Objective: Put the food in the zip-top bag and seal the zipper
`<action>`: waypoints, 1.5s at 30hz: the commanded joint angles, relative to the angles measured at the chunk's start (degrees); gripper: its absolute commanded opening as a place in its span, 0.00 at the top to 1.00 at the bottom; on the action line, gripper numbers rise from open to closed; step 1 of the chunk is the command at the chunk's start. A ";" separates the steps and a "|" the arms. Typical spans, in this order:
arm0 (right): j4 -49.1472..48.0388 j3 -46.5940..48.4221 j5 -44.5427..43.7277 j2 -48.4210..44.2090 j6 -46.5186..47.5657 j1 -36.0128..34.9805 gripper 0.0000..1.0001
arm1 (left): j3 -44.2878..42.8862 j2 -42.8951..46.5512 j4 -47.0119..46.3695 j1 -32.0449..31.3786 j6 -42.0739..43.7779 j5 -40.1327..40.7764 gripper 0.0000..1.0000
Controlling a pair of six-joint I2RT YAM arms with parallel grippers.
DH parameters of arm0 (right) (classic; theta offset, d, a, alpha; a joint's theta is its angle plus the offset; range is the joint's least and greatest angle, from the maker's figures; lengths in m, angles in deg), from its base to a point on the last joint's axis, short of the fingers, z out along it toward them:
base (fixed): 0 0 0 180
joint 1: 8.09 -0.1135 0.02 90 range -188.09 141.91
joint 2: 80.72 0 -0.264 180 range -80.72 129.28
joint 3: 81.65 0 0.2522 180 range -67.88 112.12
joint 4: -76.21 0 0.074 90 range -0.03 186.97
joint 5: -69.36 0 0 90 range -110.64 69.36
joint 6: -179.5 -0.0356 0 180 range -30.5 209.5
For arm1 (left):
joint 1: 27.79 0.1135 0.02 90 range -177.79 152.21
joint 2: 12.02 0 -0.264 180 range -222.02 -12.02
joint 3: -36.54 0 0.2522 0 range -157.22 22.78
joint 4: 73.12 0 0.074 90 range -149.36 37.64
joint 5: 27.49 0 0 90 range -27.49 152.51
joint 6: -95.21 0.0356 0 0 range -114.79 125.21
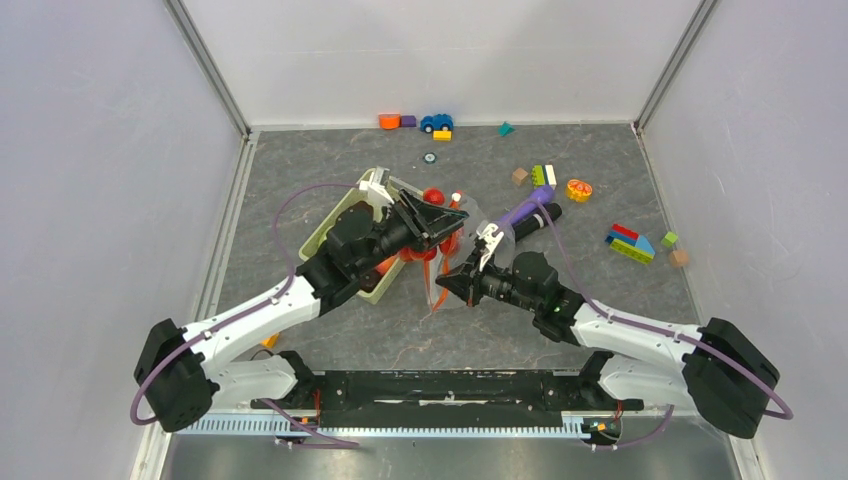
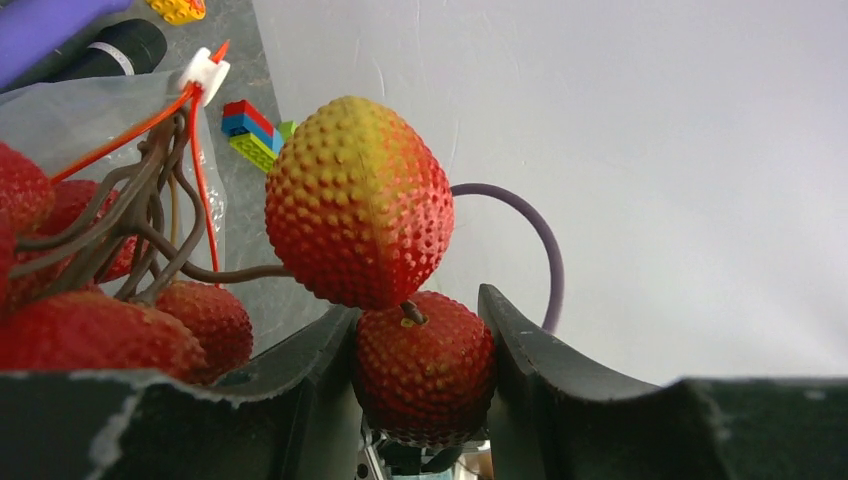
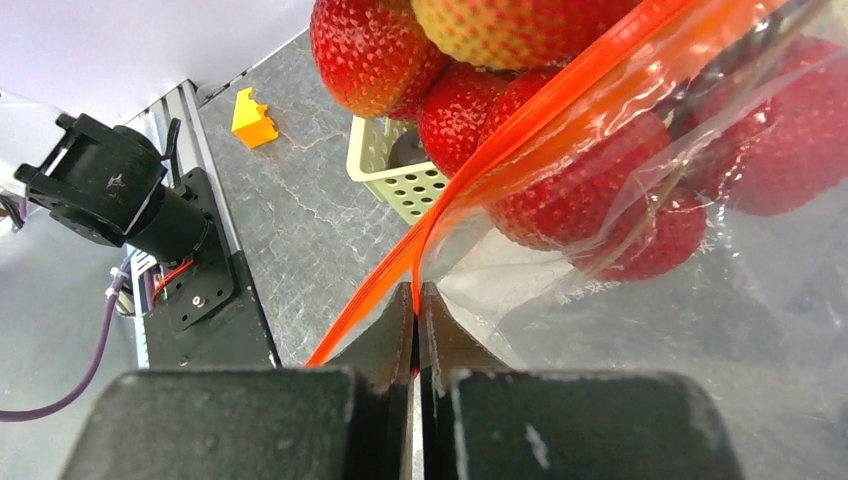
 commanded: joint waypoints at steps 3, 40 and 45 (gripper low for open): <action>-2.78 0.63 -0.91 -3.23 1.29 -0.41 1.00 | -4.81 -1.24 6.37 -0.44 10.14 -5.79 0.98; -17.72 -3.81 12.51 -11.93 -3.79 1.92 1.00 | 3.82 2.45 23.36 -0.45 22.35 -8.16 0.98; -16.32 -3.17 14.01 -11.23 -1.63 1.92 1.00 | 4.01 0.78 17.09 -0.48 23.32 -16.08 0.98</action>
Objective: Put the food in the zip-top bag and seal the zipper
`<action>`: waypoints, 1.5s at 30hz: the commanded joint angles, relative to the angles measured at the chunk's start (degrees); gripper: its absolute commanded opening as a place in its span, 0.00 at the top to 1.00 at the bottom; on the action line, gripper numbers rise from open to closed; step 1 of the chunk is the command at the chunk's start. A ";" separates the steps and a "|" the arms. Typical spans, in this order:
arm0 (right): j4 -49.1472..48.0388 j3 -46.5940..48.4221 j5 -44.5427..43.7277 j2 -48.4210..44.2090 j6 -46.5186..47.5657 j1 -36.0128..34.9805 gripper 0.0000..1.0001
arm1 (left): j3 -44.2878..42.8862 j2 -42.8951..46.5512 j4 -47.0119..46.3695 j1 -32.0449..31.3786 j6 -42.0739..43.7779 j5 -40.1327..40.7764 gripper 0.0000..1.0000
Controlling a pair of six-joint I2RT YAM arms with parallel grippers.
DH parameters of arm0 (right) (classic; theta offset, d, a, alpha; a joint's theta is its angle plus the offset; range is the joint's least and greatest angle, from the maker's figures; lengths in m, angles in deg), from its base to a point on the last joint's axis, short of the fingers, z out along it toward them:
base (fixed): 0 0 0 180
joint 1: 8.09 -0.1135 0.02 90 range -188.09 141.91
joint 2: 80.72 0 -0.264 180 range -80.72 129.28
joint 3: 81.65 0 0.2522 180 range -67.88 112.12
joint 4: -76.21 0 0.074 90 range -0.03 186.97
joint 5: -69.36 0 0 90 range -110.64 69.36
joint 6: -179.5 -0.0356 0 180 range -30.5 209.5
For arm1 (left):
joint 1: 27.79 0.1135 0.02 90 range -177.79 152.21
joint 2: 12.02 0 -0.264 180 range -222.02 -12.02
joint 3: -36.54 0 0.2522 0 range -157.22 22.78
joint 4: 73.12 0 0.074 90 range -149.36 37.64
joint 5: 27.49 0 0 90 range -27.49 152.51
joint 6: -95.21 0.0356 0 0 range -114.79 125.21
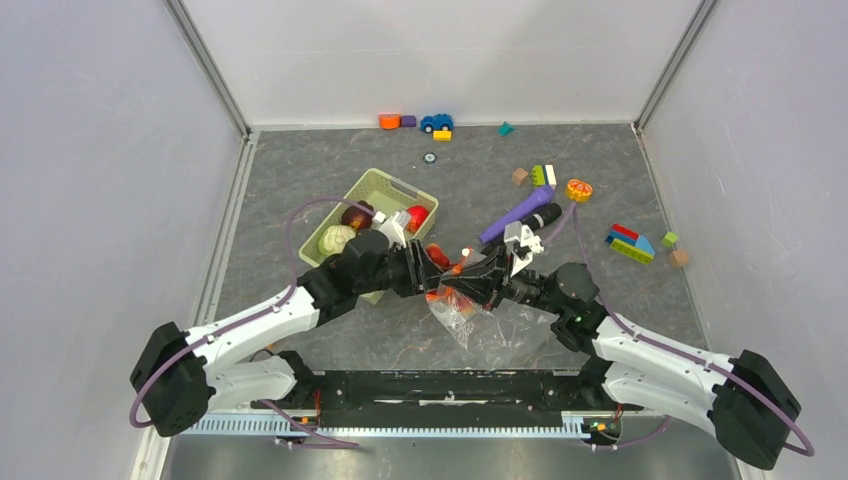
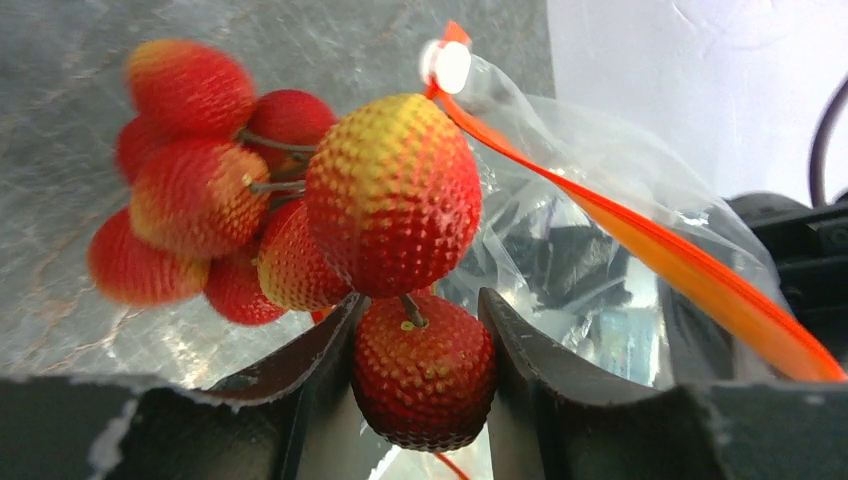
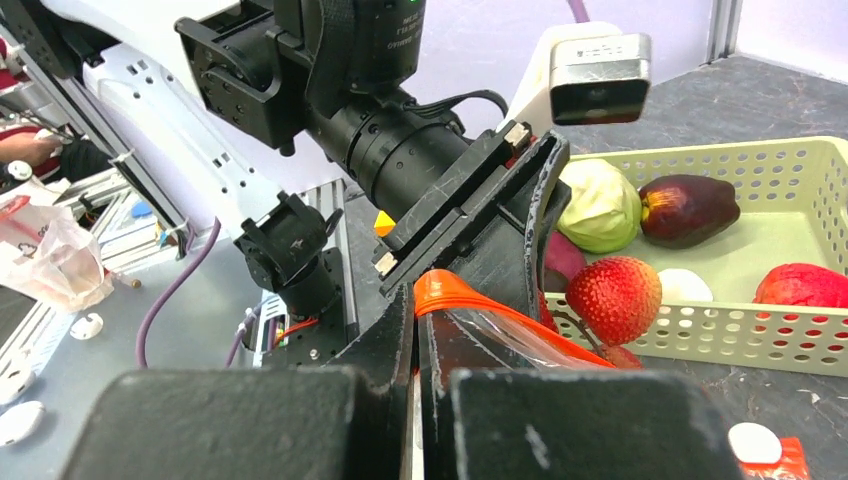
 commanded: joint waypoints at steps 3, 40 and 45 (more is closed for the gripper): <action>-1.20 1.68 4.48 2.41 2.97 -0.22 1.00 | -2.77 -2.02 -9.14 -0.17 3.45 -11.67 0.98; 23.31 4.01 -14.09 4.26 9.36 -0.21 1.00 | -9.97 4.72 23.24 9.62 12.73 34.16 0.84; 26.05 4.27 -14.36 3.37 10.78 -0.20 1.00 | -7.74 6.54 22.74 10.90 14.46 27.68 0.32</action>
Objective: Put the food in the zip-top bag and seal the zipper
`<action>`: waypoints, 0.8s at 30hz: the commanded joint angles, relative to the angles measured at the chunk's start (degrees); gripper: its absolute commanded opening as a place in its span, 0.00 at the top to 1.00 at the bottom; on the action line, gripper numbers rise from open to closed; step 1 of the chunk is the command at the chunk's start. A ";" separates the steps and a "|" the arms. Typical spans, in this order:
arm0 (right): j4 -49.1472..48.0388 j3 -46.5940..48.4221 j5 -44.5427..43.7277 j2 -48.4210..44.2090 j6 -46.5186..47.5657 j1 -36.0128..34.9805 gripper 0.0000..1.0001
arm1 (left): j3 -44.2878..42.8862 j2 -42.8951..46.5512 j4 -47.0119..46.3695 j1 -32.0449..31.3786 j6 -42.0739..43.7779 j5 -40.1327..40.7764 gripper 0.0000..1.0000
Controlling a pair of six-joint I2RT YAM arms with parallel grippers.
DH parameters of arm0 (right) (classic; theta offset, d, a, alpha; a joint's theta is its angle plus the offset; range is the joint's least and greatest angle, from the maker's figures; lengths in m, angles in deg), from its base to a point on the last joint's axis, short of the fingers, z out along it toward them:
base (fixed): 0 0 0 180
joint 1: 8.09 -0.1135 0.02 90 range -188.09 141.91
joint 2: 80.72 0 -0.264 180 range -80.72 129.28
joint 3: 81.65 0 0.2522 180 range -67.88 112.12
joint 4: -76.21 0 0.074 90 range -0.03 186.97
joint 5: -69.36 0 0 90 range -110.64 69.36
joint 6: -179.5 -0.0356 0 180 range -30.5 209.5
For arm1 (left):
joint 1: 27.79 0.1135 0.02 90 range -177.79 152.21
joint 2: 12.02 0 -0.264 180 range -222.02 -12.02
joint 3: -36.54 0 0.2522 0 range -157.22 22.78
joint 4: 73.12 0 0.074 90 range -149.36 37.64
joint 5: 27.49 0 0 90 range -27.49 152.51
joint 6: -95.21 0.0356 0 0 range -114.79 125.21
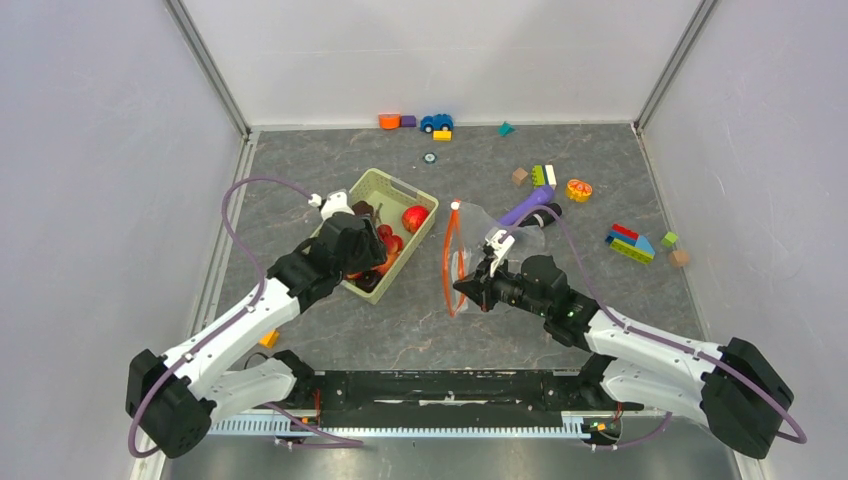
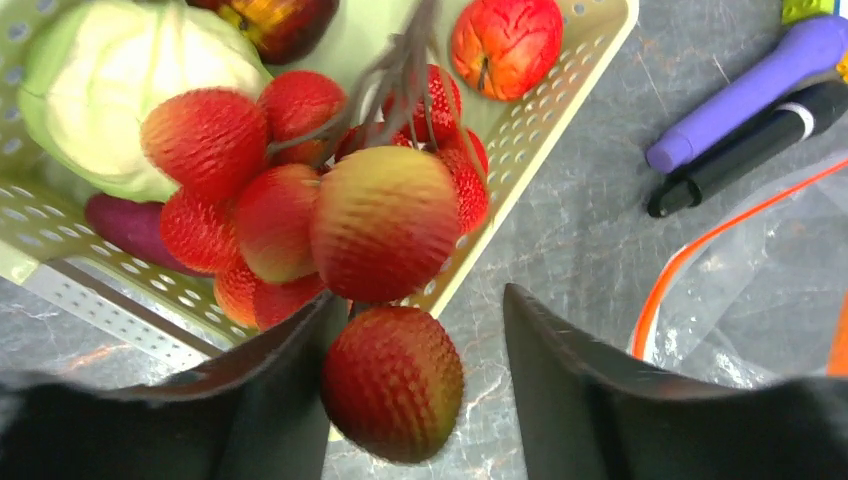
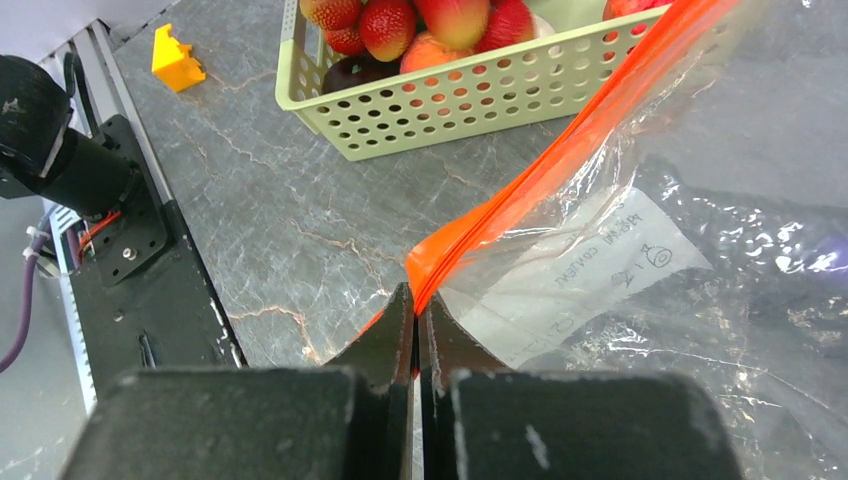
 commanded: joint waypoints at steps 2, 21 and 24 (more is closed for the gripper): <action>1.32 2.58 0.42 -1.17 2.40 -0.18 1.00 | -1.10 4.20 -1.03 0.34 3.06 -5.74 0.19; 7.42 0.67 1.02 -3.25 7.27 -0.19 1.00 | -41.26 -30.11 17.15 13.03 29.11 -18.38 0.00; 7.69 0.49 0.43 -3.58 7.80 -0.18 1.00 | -45.93 -38.68 19.16 14.97 31.08 -23.97 0.06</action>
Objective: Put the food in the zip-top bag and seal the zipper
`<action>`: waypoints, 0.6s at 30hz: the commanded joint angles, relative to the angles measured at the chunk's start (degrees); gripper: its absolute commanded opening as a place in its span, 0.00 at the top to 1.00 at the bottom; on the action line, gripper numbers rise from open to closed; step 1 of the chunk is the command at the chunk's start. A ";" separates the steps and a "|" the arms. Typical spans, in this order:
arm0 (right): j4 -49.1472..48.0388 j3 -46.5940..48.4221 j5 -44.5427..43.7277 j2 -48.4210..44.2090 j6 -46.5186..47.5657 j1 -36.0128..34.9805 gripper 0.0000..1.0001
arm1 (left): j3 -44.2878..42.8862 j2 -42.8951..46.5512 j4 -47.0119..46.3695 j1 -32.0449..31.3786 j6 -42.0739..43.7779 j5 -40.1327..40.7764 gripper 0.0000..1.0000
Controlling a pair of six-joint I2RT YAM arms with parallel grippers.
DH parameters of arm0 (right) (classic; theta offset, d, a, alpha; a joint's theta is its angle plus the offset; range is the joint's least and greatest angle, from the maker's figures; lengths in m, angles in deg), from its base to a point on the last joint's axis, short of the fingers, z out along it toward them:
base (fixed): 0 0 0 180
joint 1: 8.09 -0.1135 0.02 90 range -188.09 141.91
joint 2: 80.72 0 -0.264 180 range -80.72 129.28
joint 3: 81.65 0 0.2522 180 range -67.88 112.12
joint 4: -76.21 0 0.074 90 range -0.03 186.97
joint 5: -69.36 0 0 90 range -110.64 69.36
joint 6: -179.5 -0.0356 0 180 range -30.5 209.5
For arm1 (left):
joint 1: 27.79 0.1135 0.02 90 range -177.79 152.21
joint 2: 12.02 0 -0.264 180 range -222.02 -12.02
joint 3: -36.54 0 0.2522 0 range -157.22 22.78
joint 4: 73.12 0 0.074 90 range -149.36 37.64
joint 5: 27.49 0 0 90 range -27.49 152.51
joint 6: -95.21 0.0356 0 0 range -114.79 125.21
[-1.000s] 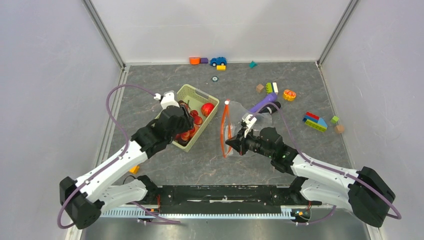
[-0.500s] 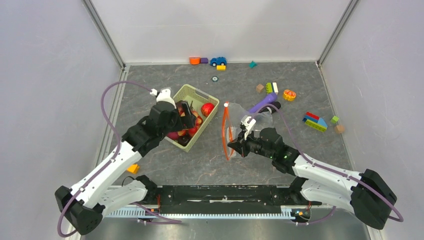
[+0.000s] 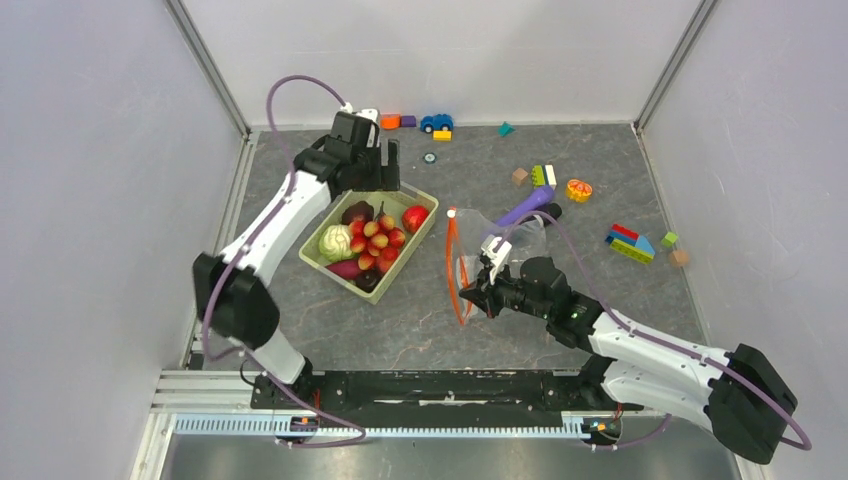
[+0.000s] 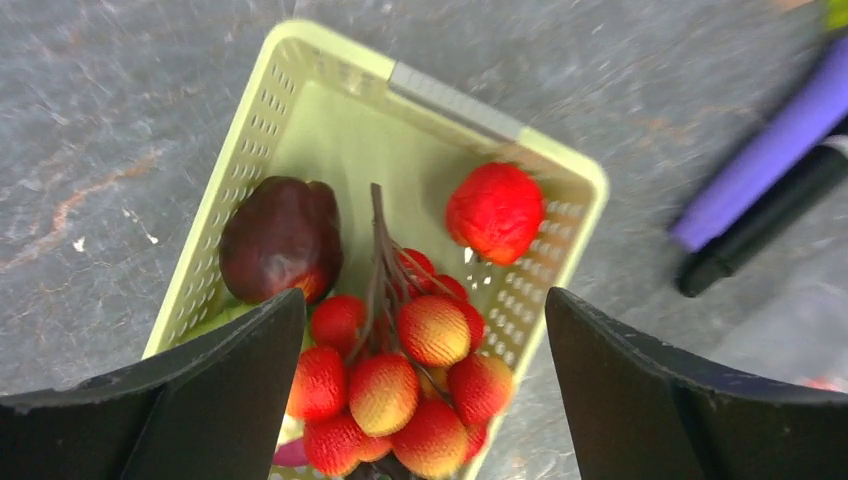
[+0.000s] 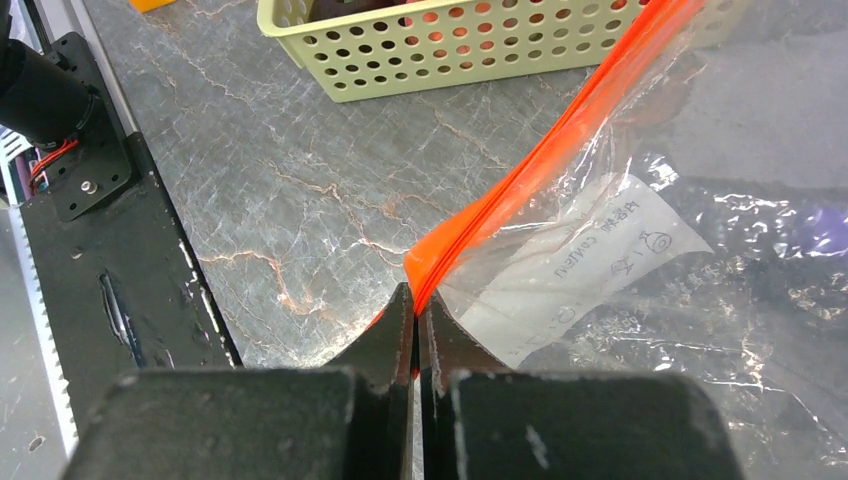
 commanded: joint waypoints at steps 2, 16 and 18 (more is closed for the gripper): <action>0.10 0.42 -1.40 -1.39 2.12 -0.19 1.00 | -7.96 -13.00 8.42 2.95 7.75 -11.13 0.08; 1.07 -0.03 -3.40 -2.03 2.61 -0.18 1.00 | -13.08 -29.60 11.78 3.30 8.24 -8.71 0.23; 1.10 -0.04 -3.62 -2.16 2.53 -0.18 1.00 | -11.66 -29.67 11.59 3.28 7.60 -9.90 0.26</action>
